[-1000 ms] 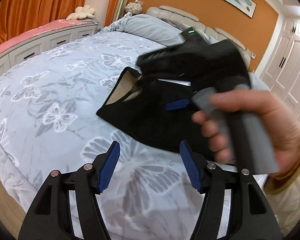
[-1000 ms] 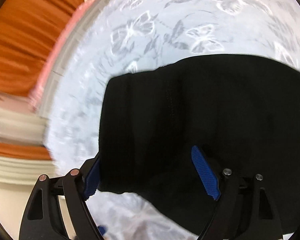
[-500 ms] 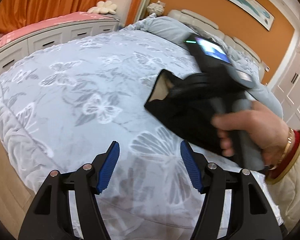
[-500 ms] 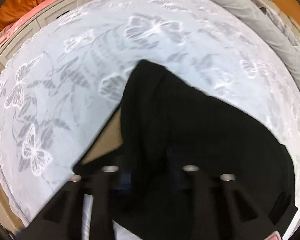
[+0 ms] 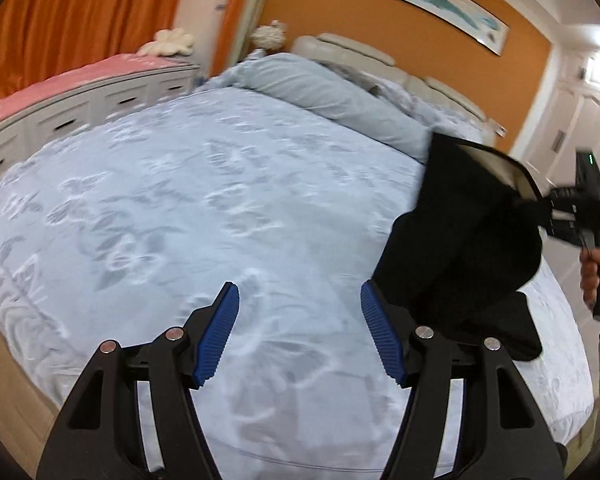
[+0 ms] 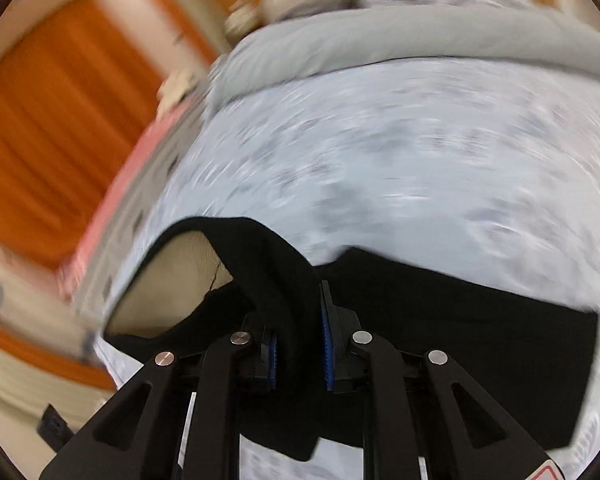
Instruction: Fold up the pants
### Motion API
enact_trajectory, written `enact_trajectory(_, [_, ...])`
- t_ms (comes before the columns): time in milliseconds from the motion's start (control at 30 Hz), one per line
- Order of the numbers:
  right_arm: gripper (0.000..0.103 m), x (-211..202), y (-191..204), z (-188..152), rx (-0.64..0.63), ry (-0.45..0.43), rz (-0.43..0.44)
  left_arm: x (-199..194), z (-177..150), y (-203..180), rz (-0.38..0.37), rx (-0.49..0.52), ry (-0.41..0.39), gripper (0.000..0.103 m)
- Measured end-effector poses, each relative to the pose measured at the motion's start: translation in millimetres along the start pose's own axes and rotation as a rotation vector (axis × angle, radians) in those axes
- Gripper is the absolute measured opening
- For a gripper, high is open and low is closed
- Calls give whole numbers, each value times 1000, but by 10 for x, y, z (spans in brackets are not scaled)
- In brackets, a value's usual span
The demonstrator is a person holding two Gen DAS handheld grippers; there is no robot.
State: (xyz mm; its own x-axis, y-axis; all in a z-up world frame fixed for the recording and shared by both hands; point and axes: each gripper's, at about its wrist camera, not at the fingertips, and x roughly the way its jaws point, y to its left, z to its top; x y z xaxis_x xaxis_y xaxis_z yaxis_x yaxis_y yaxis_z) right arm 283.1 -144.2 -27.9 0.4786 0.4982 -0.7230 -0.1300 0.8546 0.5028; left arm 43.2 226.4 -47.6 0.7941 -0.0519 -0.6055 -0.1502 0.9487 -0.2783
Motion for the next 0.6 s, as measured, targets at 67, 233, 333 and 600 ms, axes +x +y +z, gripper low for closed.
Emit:
enact_trajectory(67, [16, -243, -691, -98, 117, -25, -19, 9, -17, -265, -15, 45, 3, 71])
enact_trajectory(233, [32, -130, -2173, -557, 293, 58, -216, 144, -128, -938, -51, 138, 28, 73])
enact_trajectory(333, [53, -444, -2520, -783, 372, -44, -150, 241, -204, -1320, -91, 167, 57, 73])
enact_trajectory(600, [86, -425, -1285, -614, -52, -48, -64, 496, -398, -2007, -135, 238, 100, 73])
